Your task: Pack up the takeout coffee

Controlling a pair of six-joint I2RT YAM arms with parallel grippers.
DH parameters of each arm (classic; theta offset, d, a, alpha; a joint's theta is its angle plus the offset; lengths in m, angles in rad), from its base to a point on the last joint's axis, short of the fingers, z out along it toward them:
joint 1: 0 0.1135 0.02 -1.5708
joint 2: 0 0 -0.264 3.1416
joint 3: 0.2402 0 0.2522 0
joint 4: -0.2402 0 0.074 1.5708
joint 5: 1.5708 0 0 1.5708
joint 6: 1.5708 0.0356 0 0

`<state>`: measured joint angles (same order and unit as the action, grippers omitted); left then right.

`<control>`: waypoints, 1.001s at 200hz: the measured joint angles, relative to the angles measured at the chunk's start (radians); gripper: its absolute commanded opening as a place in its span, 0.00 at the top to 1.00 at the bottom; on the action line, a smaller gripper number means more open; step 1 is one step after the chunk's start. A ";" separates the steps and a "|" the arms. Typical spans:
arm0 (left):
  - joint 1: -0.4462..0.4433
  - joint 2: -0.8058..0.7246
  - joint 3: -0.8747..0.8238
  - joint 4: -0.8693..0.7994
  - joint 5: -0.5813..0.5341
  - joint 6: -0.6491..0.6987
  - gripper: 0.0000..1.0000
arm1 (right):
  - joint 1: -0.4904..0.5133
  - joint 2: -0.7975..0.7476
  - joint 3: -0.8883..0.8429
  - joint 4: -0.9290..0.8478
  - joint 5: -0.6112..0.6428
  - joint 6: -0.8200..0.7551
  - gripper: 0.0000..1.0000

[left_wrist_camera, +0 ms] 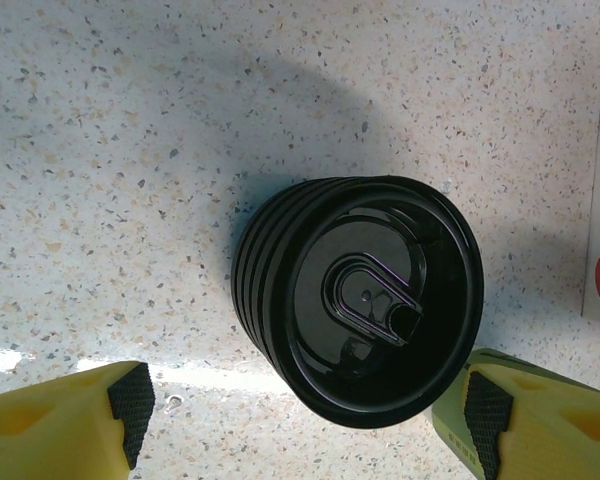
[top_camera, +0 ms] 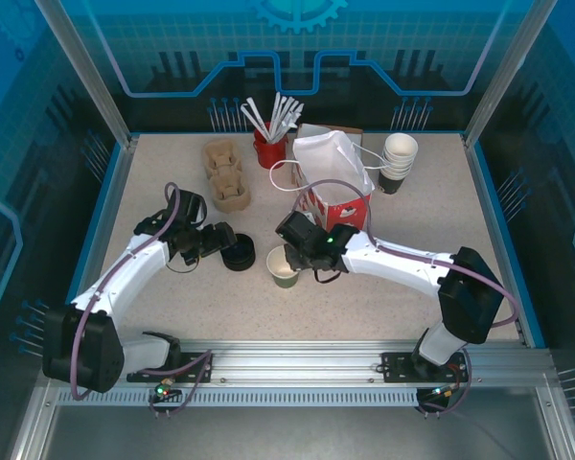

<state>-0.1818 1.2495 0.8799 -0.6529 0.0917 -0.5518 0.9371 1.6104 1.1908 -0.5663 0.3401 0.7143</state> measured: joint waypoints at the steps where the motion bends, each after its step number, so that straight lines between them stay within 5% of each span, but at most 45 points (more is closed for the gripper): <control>1: 0.000 0.000 0.000 0.000 0.000 0.000 0.17 | 0.000 0.000 0.002 -0.001 0.000 0.000 0.69; 107: -0.079 0.058 0.027 -0.019 -0.077 -0.001 0.26 | -0.002 -0.193 0.081 -0.115 -0.009 -0.015 0.62; 158: -0.121 0.117 0.058 -0.023 -0.115 -0.021 0.45 | -0.007 -0.333 0.072 -0.144 -0.042 -0.008 0.62; 200: -0.127 0.173 0.075 -0.039 -0.141 -0.038 0.51 | -0.035 -0.421 -0.018 -0.161 -0.081 0.013 0.62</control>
<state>-0.3088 1.4223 0.9546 -0.6914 -0.0490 -0.5896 0.9020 1.1896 1.1725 -0.7273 0.2592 0.7269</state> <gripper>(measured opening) 0.502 0.384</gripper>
